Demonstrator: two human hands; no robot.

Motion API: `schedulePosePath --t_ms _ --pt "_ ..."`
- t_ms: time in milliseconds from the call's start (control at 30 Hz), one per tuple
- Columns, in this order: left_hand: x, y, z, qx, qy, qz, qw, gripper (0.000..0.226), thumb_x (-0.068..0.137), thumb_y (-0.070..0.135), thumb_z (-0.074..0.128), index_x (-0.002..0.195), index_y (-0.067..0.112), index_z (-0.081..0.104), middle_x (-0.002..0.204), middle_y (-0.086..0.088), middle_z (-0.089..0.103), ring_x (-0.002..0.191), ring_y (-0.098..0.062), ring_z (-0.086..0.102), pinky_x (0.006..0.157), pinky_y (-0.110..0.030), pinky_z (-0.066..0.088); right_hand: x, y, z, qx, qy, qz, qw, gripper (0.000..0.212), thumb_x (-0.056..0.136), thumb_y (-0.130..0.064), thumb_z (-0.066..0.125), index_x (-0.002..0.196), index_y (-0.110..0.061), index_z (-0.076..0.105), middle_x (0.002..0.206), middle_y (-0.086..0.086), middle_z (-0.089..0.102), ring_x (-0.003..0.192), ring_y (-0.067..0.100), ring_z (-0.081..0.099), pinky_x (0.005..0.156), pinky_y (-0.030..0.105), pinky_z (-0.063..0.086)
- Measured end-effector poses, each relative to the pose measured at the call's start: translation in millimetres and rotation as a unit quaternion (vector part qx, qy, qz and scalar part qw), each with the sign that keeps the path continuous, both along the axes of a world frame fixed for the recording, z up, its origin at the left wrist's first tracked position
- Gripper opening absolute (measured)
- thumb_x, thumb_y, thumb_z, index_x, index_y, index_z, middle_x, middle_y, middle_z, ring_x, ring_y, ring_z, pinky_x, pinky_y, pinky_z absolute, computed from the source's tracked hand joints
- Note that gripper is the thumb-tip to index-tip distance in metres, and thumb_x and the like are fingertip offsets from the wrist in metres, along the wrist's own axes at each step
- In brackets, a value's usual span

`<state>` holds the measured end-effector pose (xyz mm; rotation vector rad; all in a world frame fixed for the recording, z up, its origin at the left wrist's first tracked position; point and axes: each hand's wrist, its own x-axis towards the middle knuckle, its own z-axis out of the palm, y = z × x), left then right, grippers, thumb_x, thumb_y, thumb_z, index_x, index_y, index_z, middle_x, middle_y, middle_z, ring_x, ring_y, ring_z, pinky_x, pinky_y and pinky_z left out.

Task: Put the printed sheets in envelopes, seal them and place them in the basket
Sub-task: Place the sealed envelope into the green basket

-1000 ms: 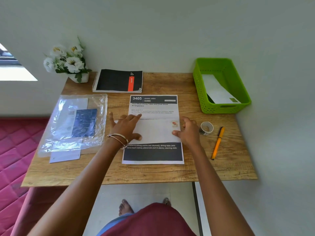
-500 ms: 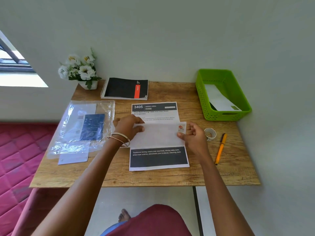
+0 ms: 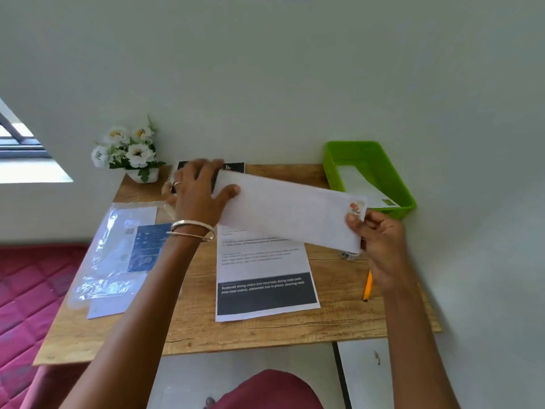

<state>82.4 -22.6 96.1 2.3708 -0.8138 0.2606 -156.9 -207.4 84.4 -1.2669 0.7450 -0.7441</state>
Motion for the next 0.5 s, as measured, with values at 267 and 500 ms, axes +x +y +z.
schedulePosePath --t_ms 267,500 --pt "-34.5 -54.9 -6.7 -0.102 0.137 -0.113 0.979 0.042 0.087 0.033 0.060 0.124 0.013 0.056 0.134 -0.013 0.046 0.122 -0.026 0.045 0.099 -0.030 0.036 -33.1 -69.3 13.5 0.150 -0.044 -0.224 0.962 0.014 0.084 -0.001 0.066 0.087 -0.014 0.065 0.092 0.004 0.068 0.089 0.021 0.066 0.081 0.044 0.054" --pt "-74.5 -112.9 -20.3 -0.077 0.171 -0.190 0.964 0.032 0.085 0.031 0.065 0.113 0.018 0.064 0.117 -0.008 0.058 0.109 -0.023 0.053 0.089 -0.030 0.041 -28.6 -111.5 -4.8 0.209 -0.023 -0.263 0.942 0.030 0.084 0.006 0.062 0.112 -0.002 0.056 0.106 0.007 0.062 0.105 0.028 0.061 0.088 0.050 0.051"
